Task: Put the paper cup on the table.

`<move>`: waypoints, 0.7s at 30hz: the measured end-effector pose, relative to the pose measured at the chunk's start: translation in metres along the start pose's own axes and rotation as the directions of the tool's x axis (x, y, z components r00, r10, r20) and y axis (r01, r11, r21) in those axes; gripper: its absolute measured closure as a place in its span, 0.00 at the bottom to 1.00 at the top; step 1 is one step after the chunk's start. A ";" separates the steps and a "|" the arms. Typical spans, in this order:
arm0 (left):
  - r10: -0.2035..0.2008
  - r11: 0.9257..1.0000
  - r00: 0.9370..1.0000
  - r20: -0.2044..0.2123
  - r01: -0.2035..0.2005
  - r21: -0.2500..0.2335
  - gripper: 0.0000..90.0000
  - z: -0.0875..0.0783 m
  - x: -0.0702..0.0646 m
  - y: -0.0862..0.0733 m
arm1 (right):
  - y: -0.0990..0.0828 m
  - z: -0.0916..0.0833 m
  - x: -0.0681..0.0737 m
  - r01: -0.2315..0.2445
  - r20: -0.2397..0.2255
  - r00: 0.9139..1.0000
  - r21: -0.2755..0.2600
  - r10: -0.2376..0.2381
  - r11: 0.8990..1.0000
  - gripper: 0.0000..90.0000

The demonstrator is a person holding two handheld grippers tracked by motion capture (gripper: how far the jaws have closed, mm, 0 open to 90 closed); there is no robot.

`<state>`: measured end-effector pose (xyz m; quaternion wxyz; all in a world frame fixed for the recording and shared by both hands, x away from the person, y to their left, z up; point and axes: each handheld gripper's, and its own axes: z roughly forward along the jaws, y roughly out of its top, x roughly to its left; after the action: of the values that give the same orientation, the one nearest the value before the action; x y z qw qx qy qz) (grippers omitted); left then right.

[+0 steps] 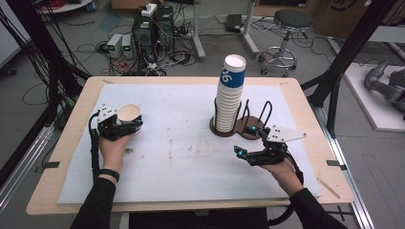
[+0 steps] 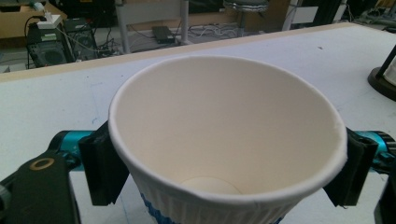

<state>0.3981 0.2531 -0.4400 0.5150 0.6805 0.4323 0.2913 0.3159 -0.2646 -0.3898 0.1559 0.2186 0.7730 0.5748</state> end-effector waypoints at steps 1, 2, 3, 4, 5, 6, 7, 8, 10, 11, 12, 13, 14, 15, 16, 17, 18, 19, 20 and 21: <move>0.000 1.000 1.000 0.000 0.000 0.000 0.19 0.000 0.000 0.000 | 0.000 0.000 0.000 -0.002 -0.003 1.000 0.003 0.002 1.000 0.21; -0.001 1.000 1.000 0.001 0.001 0.002 0.19 0.000 0.000 0.000 | 0.000 0.001 0.000 -0.002 -0.002 1.000 0.003 0.002 1.000 0.21; -0.002 1.000 1.000 0.000 0.002 0.004 0.19 0.000 0.000 0.000 | 0.000 0.001 0.000 0.000 -0.003 1.000 0.002 0.000 1.000 0.21; -0.001 1.000 1.000 -0.002 0.001 0.007 0.18 0.000 -0.001 -0.001 | 0.000 0.001 0.000 0.002 -0.004 1.000 0.002 -0.002 1.000 0.21; -0.001 1.000 1.000 -0.005 0.001 0.011 0.17 0.000 -0.001 -0.001 | 0.001 0.001 0.000 0.001 -0.004 1.000 0.001 -0.001 1.000 0.21; -0.005 1.000 1.000 -0.012 0.005 0.015 0.16 0.000 -0.001 -0.001 | 0.001 0.002 0.000 0.001 -0.005 1.000 0.000 -0.001 1.000 0.21; -0.005 1.000 1.000 -0.016 0.006 0.019 0.13 0.000 -0.001 0.000 | 0.001 0.002 0.000 0.003 -0.004 1.000 0.000 -0.003 1.000 0.21; -0.007 1.000 1.000 -0.019 0.007 0.019 0.10 0.000 -0.001 0.000 | 0.001 0.002 0.001 -0.001 -0.007 1.000 0.002 0.001 1.000 0.21; -0.012 1.000 1.000 -0.014 0.012 0.018 0.08 0.000 -0.002 0.000 | 0.001 0.003 0.000 0.002 -0.007 1.000 0.001 -0.002 1.000 0.21; -0.008 1.000 1.000 -0.015 0.008 0.022 0.08 0.000 -0.002 0.000 | 0.001 0.003 0.001 0.003 -0.010 1.000 0.002 -0.003 1.000 0.21; -0.007 1.000 1.000 -0.017 0.008 0.023 0.08 -0.001 -0.002 0.000 | 0.001 0.003 0.001 0.003 -0.010 1.000 0.001 -0.003 1.000 0.21; -0.012 1.000 1.000 -0.016 0.012 0.023 0.08 -0.001 -0.002 0.000 | 0.001 0.003 0.001 0.002 -0.011 1.000 0.000 -0.002 1.000 0.21; -0.014 1.000 1.000 -0.019 0.014 0.027 0.08 -0.002 -0.003 0.001 | 0.001 0.002 0.001 0.002 -0.012 1.000 0.000 -0.002 1.000 0.21; -0.009 0.999 1.000 -0.024 0.010 0.033 0.08 -0.002 -0.004 0.002 | 0.001 0.002 0.001 0.001 -0.013 1.000 0.000 -0.001 1.000 0.21; -0.008 0.999 1.000 -0.027 0.009 0.034 0.08 -0.003 -0.004 0.002 | 0.001 0.002 0.000 0.001 -0.015 1.000 -0.001 -0.001 1.000 0.21; -0.010 0.999 1.000 -0.027 0.011 0.031 0.08 -0.004 -0.005 0.002 | 0.001 0.002 0.001 0.001 -0.015 1.000 -0.001 -0.001 1.000 0.21; -0.011 0.999 0.999 -0.033 0.012 0.035 0.07 -0.005 -0.005 0.003 | 0.001 0.002 0.000 0.001 -0.016 1.000 -0.002 -0.001 1.000 0.21; -0.010 0.999 0.999 -0.037 0.012 0.039 0.07 -0.005 -0.006 0.003 | 0.001 0.003 0.000 0.004 -0.014 1.000 -0.003 -0.004 1.000 0.21; -0.009 0.999 0.999 -0.039 0.010 0.042 0.07 -0.006 -0.006 0.003 | 0.001 0.003 0.000 0.003 -0.014 1.000 -0.004 -0.003 1.000 0.21; -0.009 0.999 0.999 -0.043 0.011 0.043 0.07 -0.007 -0.006 0.004 | 0.001 0.003 0.000 0.002 -0.016 1.000 -0.002 -0.002 1.000 0.21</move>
<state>0.3906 0.2505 -0.4340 0.4923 0.6830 0.4527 0.2938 0.3171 -0.2618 -0.3896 0.1503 0.2130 0.7738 0.5772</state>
